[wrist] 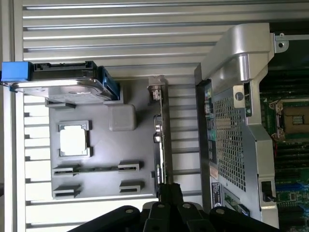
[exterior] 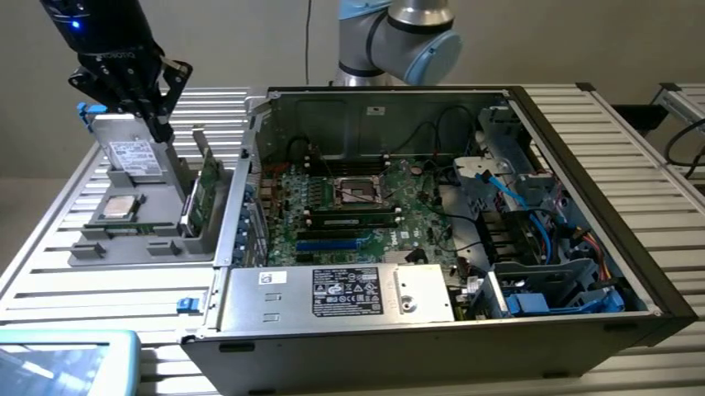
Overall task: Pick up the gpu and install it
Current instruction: 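Reach for the gpu, then pick up the gpu and move the gpu toward the slot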
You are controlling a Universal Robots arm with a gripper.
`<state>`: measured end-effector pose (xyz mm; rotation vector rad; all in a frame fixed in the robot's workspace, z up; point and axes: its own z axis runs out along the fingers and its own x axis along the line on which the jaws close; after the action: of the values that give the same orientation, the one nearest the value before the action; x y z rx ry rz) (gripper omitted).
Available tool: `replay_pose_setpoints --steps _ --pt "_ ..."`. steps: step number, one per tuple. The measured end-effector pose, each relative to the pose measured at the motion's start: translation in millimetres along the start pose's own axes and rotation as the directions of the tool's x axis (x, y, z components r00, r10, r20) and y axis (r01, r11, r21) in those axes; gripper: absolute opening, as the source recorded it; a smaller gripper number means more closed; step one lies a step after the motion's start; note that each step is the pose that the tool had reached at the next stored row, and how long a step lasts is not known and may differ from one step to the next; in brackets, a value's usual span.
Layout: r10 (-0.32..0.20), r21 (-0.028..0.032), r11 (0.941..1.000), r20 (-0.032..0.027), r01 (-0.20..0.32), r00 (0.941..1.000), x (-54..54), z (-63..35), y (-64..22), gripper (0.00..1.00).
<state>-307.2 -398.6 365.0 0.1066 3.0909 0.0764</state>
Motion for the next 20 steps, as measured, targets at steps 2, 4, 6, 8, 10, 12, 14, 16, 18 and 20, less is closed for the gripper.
replay_pose_setpoints --steps 2,4,6,8,10,12,14,16,18,20 --pt "0.0 -0.0001 1.0 0.0 0.0 1.0 0.0 0.0 0.0 0.12" --pt "0.0 -0.0002 1.0 0.0 0.0 1.0 0.0 0.0 0.0 0.12" --pt "0.0 -0.0002 1.0 -0.0001 0.0 1.0 0.0 0.0 0.0 0.12" --pt "0.0 -0.0002 1.0 0.0 0.0 1.0 0.0 0.0 0.0 0.12" --pt "0.0 -0.0001 1.0 0.0 0.0 1.0 0.0 0.0 0.0 0.12" --pt "0.0 -0.0002 1.0 0.0 0.0 1.0 0.0 0.0 0.0 0.12" --pt "0.0 -0.0002 1.0 0.0 0.0 1.0 0.0 0.0 0.0 0.13" --pt "0.0 -0.0002 1.0 -0.0001 0.0 1.0 0.0 -0.1 0.0 0.19" --pt "0.0 -0.0002 1.0 0.0 0.0 1.0 0.0 0.0 0.0 0.32" --pt "0.0 -0.0002 1.0 0.0 0.0 1.0 0.0 0.0 0.0 0.32"
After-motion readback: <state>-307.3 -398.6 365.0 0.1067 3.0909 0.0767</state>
